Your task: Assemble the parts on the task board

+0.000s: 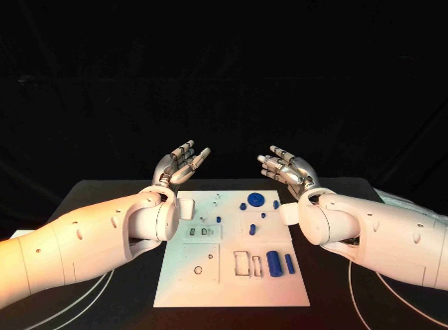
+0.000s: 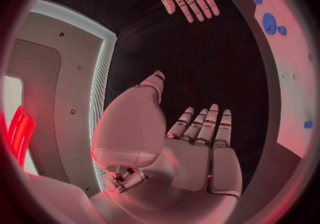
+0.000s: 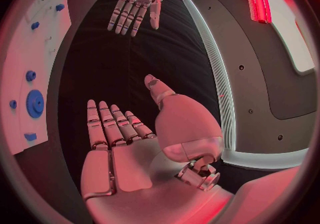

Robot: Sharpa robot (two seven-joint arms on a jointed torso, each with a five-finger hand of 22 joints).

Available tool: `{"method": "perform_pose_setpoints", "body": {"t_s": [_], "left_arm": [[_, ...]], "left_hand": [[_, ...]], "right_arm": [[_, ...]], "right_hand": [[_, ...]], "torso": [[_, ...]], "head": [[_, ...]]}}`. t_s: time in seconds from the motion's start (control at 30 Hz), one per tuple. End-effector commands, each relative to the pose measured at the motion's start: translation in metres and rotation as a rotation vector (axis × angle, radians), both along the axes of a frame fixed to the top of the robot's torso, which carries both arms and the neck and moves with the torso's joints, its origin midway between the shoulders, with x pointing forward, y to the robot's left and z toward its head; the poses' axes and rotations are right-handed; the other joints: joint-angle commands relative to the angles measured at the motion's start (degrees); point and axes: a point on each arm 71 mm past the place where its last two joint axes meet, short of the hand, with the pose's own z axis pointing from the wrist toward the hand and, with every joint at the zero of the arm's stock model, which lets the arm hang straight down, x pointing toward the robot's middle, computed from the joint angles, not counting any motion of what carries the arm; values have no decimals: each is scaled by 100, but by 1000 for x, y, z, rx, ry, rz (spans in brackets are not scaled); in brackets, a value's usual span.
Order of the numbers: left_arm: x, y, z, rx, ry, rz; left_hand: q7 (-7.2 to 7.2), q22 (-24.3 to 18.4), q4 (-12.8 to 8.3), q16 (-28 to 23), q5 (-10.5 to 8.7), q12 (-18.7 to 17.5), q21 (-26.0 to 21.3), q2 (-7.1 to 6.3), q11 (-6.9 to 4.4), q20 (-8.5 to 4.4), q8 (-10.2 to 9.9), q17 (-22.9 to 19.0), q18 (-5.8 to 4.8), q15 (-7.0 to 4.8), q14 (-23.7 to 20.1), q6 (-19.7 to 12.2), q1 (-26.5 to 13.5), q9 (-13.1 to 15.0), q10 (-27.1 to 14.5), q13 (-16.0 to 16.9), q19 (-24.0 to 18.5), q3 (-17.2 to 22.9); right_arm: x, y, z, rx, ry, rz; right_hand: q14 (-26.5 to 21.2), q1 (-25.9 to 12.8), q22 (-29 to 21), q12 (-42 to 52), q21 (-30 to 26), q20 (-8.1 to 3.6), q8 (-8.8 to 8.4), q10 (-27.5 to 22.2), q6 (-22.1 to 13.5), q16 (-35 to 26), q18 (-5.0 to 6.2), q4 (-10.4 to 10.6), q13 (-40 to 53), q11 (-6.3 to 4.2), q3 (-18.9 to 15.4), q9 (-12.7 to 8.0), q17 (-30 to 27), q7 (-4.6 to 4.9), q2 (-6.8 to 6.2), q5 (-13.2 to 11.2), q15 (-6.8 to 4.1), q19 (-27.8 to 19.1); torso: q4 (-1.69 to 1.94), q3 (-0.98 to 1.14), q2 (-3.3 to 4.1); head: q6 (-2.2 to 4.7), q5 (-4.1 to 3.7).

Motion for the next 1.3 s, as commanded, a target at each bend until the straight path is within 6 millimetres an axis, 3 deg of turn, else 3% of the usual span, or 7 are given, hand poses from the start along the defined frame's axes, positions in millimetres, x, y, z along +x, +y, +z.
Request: {"method": "perform_pose_setpoints", "body": {"t_s": [0.03, 0.17, 0.4, 0.43, 0.53, 1.03, 1.3], "left_arm": [[0, -6, 3, -15, -29, -83], [0, -6, 3, -15, -29, -83], [0, -6, 3, -15, -29, -83], [-2, 7, 8, 18, -111, -100], [-5, 11, 10, 17, -106, -103], [-30, 22, 21, -29, -48, -149], [-48, 16, 31, -78, -17, -228]], "left_hand": [[791, 18, 69, 59, 35, 40, 41, 44, 64, 80, 57, 25, 114, 60, 187, 172, 297, 20, 173, 24, 45, 33], [859, 85, -5, 204, 27, 118, 151, 166, 169, 83, 112, 113, 194, 140, 863, 505, 355, 54, 699, 70, 435, 33], [773, 455, -244, 761, 15, 554, 955, 368, -25, 48, 434, 315, 492, -165, 2813, 2315, 450, 188, 3253, 219, 2789, -82], [751, 473, -274, 801, 15, 568, 1019, 385, -65, 46, 454, 323, 537, -212, 2961, 2503, 459, 193, 3359, 211, 2938, -98], [650, 526, -355, 936, 15, 600, 1207, 433, -159, -17, 532, 387, 611, -355, 3451, 3195, 479, 219, 3669, 209, 3384, -146], [444, 560, -502, 1091, 13, 569, 1471, 530, -442, -350, 527, 860, 611, -689, 4554, 3884, 472, 205, 4541, 253, 4345, -274], [341, 631, -585, 1348, 13, 524, 1662, 544, -570, -526, 474, 1253, 611, -863, 5079, 4076, 515, 217, 4848, 302, 4776, -263]], "right_arm": [[1, 16, 1, -26, 13, 239], [5, 21, 2, -47, 19, 313], [8, 24, 3, -67, 25, 369], [20, -7, 16, -329, -218, 253], [20, -11, 21, -376, -250, 247], [29, -23, 42, -644, -379, 243], [34, -19, 53, -1011, -450, 299]], "right_hand": [[1534, 513, 124, 182, 263, 46, 146, 1385, 991, 177, 272, -239, 97, -36, 184, 90, 97, 861, 49, 47, -99, 1258], [2528, 678, 156, 361, 423, 46, 258, 2643, 1947, 284, 443, -385, 154, -181, 284, 151, 130, 752, 20, -20, -261, 1883], [3005, 774, 125, 329, 494, 18, 267, 3127, 2919, 226, 528, -543, 136, -309, 454, 174, 122, 642, -74, -139, -390, 2216], [3040, 783, 123, 321, 497, 13, 260, 3162, 2983, 218, 531, -559, 136, -318, 471, 175, 122, 634, -85, -150, -400, 2240], [3163, 793, 122, 298, 516, -10, 248, 3281, 3210, 204, 537, -595, 136, -346, 529, 184, 124, 612, -114, -171, -432, 2330], [4129, 703, 167, 209, 792, -313, 224, 3981, 3923, 321, 541, -666, 147, -546, 898, 202, 183, 485, -302, -234, -726, 3061], [5505, 838, 531, 269, 1633, -864, 268, 4620, 4225, 885, 524, -686, 190, -833, 753, 219, 576, 276, -508, -305, -1192, 4288]], "torso": [[-1, -2, 1], [-1, -2, 1], [-1, -2, 1], [40, -23, 184], [58, -34, 220], [128, -57, 576], [215, -76, 802]], "head": [[-1, 1], [-1, 1], [-1, 1], [-107, -6], [-99, -43], [-1, -111], [112, -195]]}}
